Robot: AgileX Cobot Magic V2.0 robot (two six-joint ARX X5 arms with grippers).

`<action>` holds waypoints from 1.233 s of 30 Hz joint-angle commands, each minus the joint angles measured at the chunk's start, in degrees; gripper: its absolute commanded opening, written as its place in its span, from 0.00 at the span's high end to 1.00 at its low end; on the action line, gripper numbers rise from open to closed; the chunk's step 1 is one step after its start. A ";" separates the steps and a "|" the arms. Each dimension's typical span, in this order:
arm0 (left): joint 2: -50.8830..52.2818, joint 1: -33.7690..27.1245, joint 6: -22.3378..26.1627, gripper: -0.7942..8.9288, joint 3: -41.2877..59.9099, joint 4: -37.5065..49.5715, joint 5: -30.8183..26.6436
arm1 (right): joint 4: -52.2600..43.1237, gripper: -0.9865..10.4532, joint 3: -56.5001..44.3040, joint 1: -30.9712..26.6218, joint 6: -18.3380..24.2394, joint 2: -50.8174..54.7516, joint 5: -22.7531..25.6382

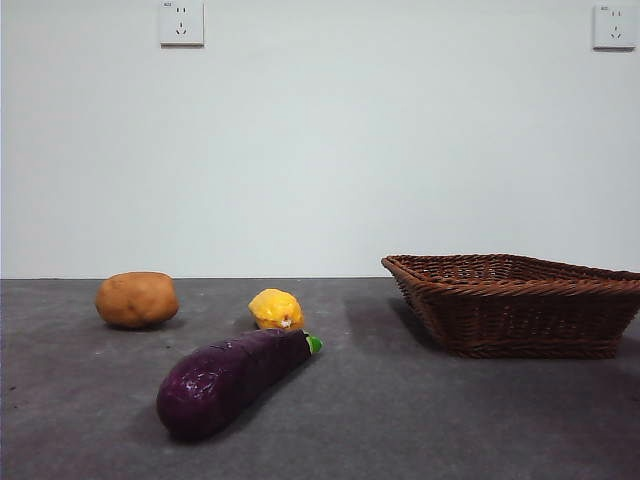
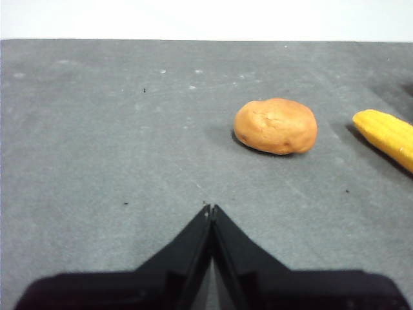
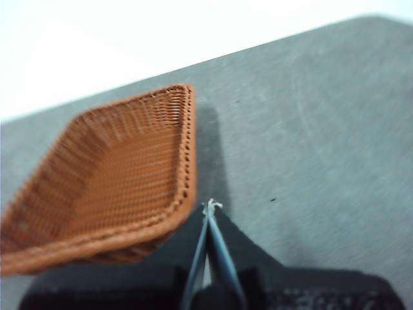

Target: Help me put the vegetables on the table into the basket

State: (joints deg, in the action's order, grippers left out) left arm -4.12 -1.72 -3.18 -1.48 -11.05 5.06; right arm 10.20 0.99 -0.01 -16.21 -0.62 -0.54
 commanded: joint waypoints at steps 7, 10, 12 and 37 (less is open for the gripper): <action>-0.74 -0.13 -11.63 0.92 -6.43 0.37 0.52 | 0.92 0.92 8.24 0.00 -12.35 -2.60 -0.50; -4.31 -0.20 -11.45 0.92 -12.46 0.44 0.31 | 0.66 0.92 14.19 -0.02 -8.85 -8.48 0.31; -8.57 -0.20 -11.10 0.92 -17.11 0.39 0.26 | 0.59 0.92 18.36 -0.02 -6.38 -13.75 0.35; -49.00 -0.09 -11.82 0.92 -43.63 -8.55 34.38 | 27.08 0.91 53.66 0.00 1.11 -54.31 -18.29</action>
State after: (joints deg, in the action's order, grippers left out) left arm -52.97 -1.72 -14.70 -44.95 -19.64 38.81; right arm 37.76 54.52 -0.03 -17.85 -54.78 -18.65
